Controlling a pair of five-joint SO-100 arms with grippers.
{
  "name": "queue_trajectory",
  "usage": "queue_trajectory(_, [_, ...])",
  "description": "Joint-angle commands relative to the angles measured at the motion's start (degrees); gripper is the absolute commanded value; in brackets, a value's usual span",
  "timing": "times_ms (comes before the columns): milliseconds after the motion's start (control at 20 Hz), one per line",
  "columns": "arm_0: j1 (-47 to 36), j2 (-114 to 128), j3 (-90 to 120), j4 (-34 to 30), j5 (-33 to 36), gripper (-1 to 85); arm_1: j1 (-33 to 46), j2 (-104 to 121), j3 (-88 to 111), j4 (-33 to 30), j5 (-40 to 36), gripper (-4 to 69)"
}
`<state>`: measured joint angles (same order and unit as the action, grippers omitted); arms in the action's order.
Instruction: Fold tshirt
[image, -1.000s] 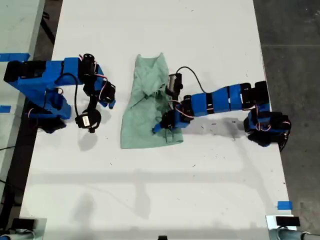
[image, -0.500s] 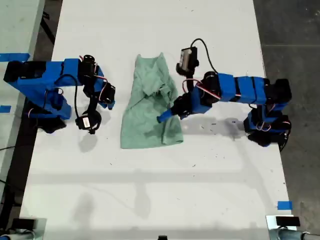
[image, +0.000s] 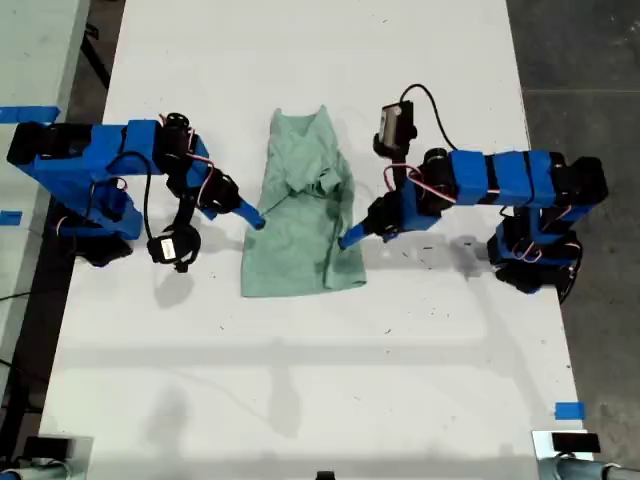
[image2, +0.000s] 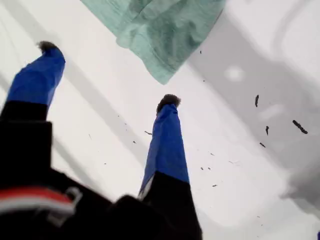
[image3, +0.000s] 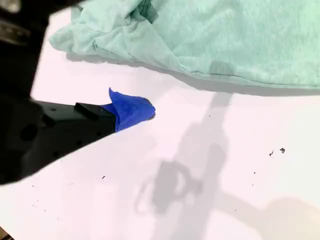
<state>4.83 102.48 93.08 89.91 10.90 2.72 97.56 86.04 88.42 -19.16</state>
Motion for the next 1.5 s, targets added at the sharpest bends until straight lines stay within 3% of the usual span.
queue_trajectory(0, [1.23,-2.2,-1.67,-3.69,-0.44,35.2,0.62,4.04,-0.35,-1.85,-0.26,33.8])
queue_trajectory(400, [-0.97,-22.32,9.49,-25.84,-2.81,30.4,-0.62,5.71,3.6,-3.52,0.7,33.6])
queue_trajectory(450, [-1.14,-24.08,10.63,-27.51,-3.78,24.9,-0.7,6.77,5.01,-4.13,0.88,33.5])
queue_trajectory(550, [-1.41,-24.52,12.74,-30.59,-5.19,3.3,-0.7,9.58,8.61,-5.89,1.23,33.1])
queue_trajectory(600, [-1.23,-23.64,13.36,-31.11,-5.8,0.1,-0.53,10.99,10.55,-7.12,1.32,32.6])
queue_trajectory(800, [-0.88,-18.81,12.92,-26.89,-8.0,0.0,-0.26,14.5,15.38,-10.37,1.67,31.5])
queue_trajectory(1100, [-0.7,-17.93,-5.63,-8.53,-7.82,0.0,-0.35,14.59,17.23,-12.04,1.76,31.0])
queue_trajectory(1450, [-1.41,-34.28,-34.28,-3.43,-5.27,0.0,-0.97,14.59,17.93,-12.83,2.11,30.2])
